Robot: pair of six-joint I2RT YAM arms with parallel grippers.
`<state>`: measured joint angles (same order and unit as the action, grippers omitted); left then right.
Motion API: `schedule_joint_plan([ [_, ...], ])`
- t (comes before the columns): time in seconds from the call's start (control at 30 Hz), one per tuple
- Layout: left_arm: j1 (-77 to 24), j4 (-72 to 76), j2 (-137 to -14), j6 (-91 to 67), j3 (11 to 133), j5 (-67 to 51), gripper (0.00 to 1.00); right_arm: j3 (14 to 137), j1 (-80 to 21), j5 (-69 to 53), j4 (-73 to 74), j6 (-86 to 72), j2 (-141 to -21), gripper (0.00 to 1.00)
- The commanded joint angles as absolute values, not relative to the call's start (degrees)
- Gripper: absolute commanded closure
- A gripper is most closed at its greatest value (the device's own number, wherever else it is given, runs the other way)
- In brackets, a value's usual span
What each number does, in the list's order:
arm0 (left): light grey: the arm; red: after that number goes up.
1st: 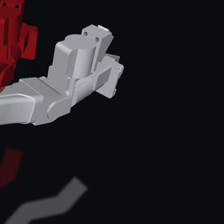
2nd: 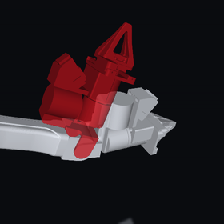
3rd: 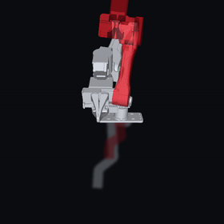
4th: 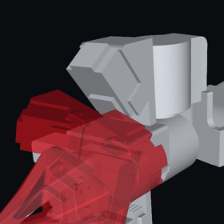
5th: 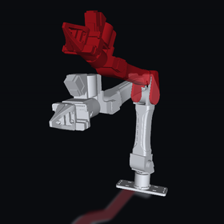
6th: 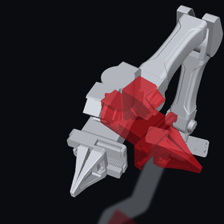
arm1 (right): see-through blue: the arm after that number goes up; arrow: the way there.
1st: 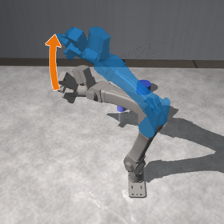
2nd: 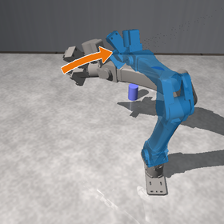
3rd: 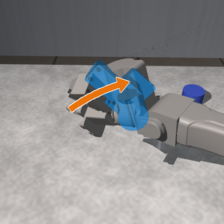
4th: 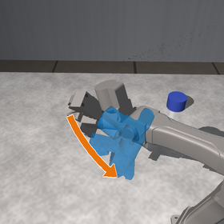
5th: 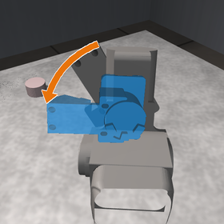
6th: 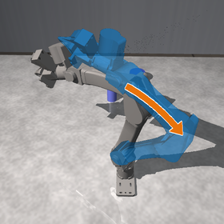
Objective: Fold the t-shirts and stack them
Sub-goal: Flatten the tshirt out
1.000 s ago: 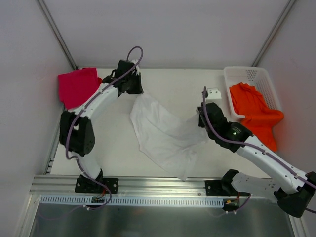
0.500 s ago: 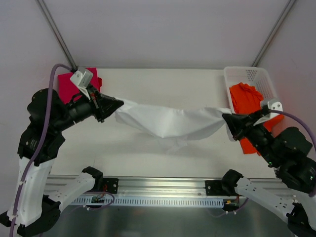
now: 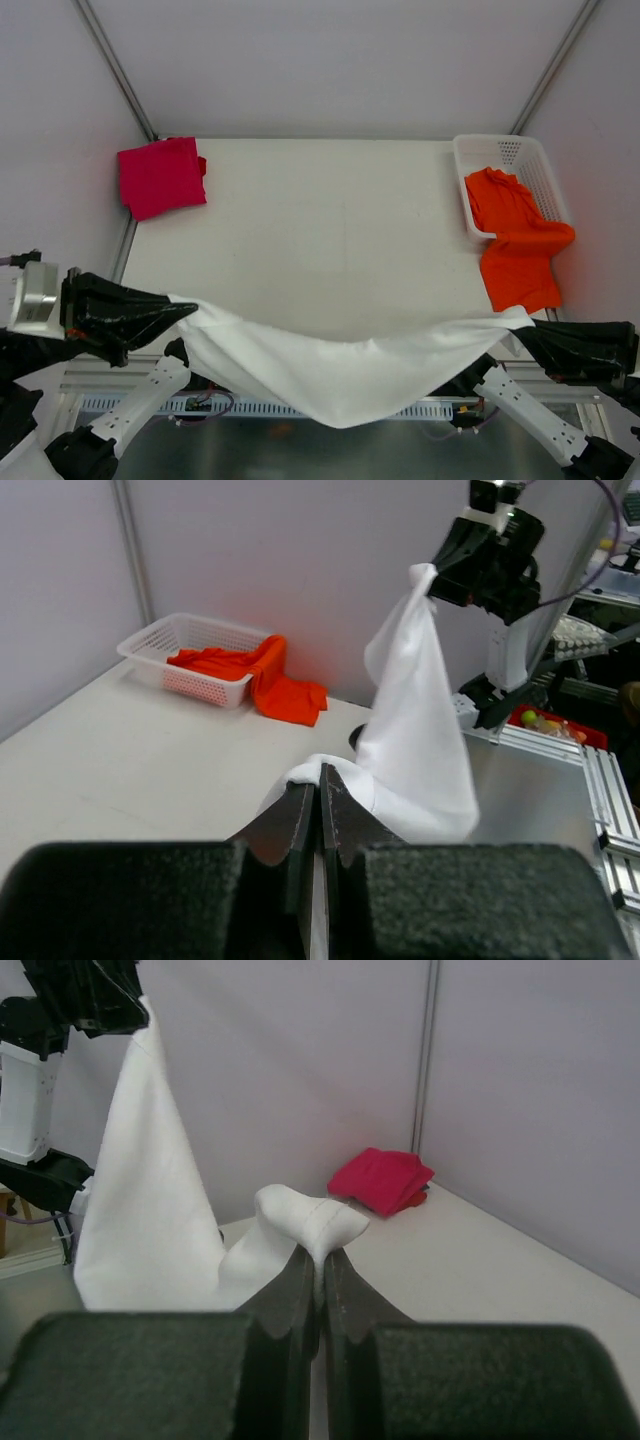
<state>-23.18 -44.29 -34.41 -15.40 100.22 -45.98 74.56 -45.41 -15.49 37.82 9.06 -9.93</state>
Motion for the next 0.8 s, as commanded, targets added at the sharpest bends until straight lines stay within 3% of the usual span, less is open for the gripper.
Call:
schedule_joint_plan([
  [0.0,-22.94,-45.09,-38.76,-12.4,91.71,-37.91,1.0,72.25,-44.21,-16.54,34.01,8.53,-9.76,0.99],
  [0.17,-23.03,-41.68,-44.64,-14.83,78.07,-16.57,1.0,68.74,-43.07,-3.09,36.38,5.37,-11.25,0.99],
  [0.47,-23.03,-22.16,-54.13,-29.43,47.75,-1.59,1.0,51.17,-42.71,15.28,39.02,0.09,-14.93,1.0],
  [0.7,-23.03,-18.19,-67.83,-31.9,44.03,9.93,1.0,47.55,-42.71,26.45,41.4,-5.36,-20.99,1.0],
  [0.73,-23.03,-18.02,-68.37,-31.3,44.56,8.19,0.83,47.37,-42.71,26.46,41.14,-5.36,-21.44,0.99],
  [0.77,-23.2,-17.84,-68.47,-31.03,44.73,7.13,0.55,47.29,-42.71,26.54,40.26,-5.27,-21.88,1.0],
])
